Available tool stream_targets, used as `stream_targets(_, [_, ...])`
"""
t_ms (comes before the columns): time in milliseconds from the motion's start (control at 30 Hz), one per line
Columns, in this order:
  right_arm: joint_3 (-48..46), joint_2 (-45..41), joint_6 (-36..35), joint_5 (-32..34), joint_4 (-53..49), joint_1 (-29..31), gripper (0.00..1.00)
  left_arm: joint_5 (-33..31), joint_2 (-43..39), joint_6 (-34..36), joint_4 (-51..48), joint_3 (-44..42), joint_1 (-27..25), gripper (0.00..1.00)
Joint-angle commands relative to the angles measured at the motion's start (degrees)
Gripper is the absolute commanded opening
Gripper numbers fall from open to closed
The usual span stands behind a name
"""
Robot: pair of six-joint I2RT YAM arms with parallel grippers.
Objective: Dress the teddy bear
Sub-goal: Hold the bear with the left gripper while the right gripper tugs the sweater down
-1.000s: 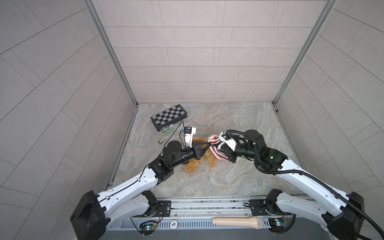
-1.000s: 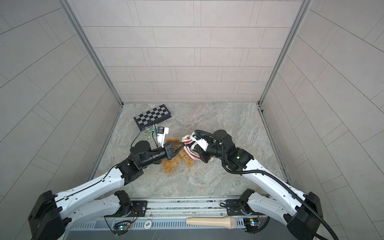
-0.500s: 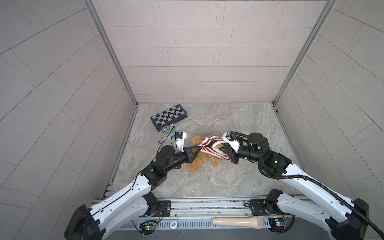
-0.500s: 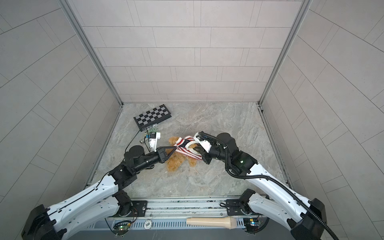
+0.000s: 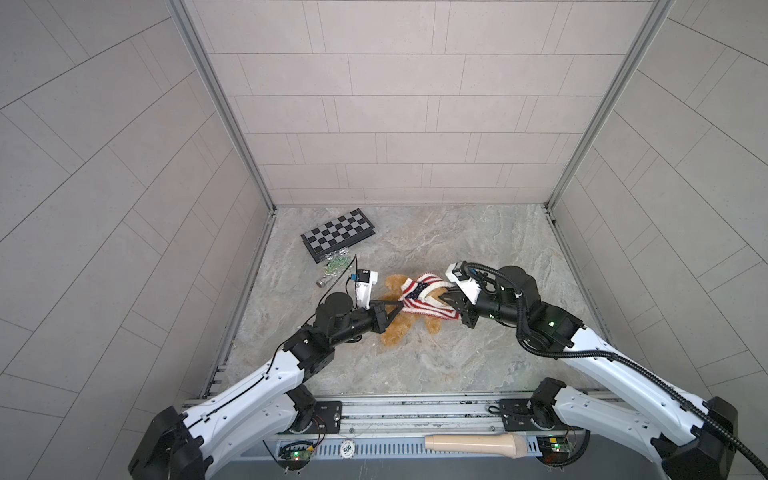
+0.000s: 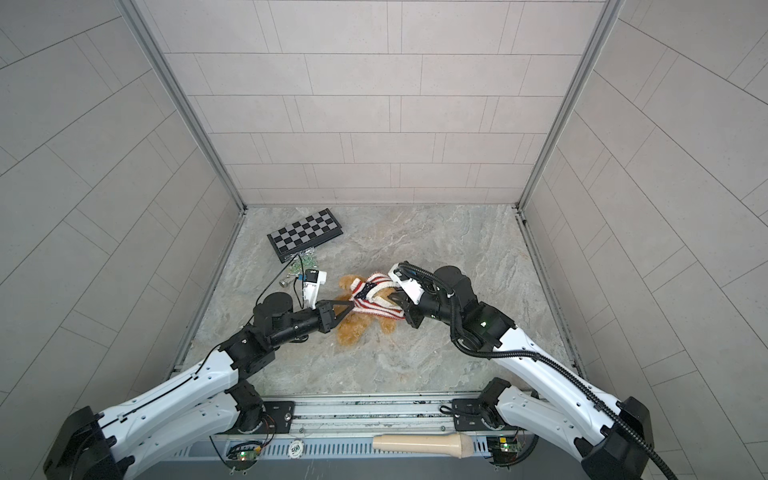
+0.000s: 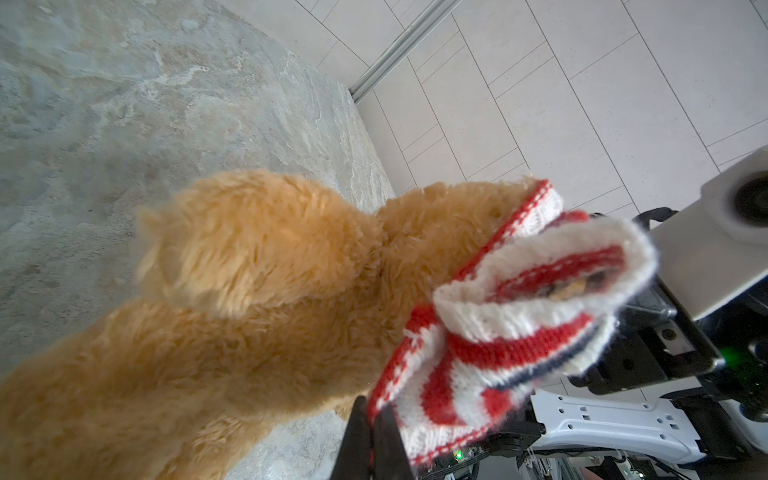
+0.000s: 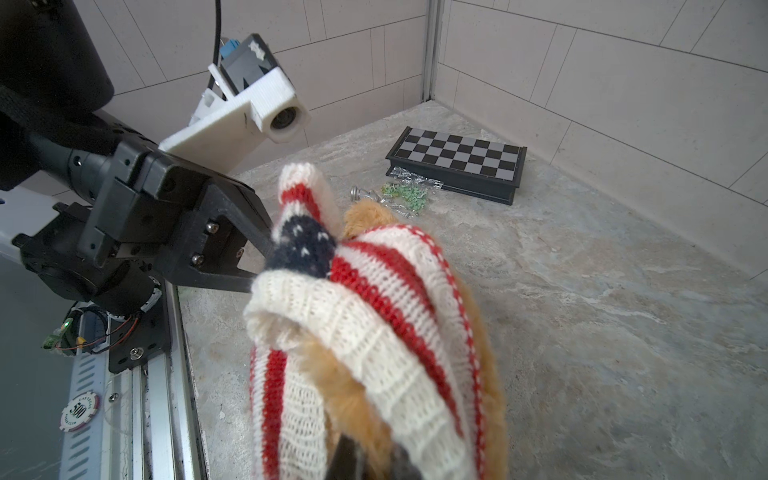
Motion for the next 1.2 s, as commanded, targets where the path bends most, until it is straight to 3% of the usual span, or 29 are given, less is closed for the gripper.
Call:
stream_targets(0, [0.92, -0.92, -1.32, -1.19, 2.78, 0.47, 0.0, 2.46, 0.15, -0.08, 5.09, 2.42, -0.29, 0.0])
stream_targets(233, [3.41, 1.47, -5.86, -0.58, -3.49, 2.8, 0.0, 0.25, 2.7, -2.03, 8.29, 4.53, -0.23, 0.0])
stream_targets(467, [3.76, 0.1, -7.63, -0.27, -3.31, 5.07, 0.0, -3.63, 8.31, -0.5, -1.91, 8.26, -0.2, 0.0])
stream_targets(767, [0.64, -1.18, -0.31, 6.79, 3.62, 4.72, 0.0, -6.04, 5.16, 4.12, -14.73, 8.91, -0.66, 0.0])
stream_targets(1033, [0.96, 1.45, 5.71, 6.18, 7.94, 4.72, 0.0, -7.47, 3.0, 6.64, -17.69, 11.19, -1.73, 0.0])
stream_targets(1167, [1.88, 2.28, 11.08, 10.79, 7.46, 4.63, 0.0, -12.68, -0.59, 9.37, -20.12, 13.0, -4.42, 0.33])
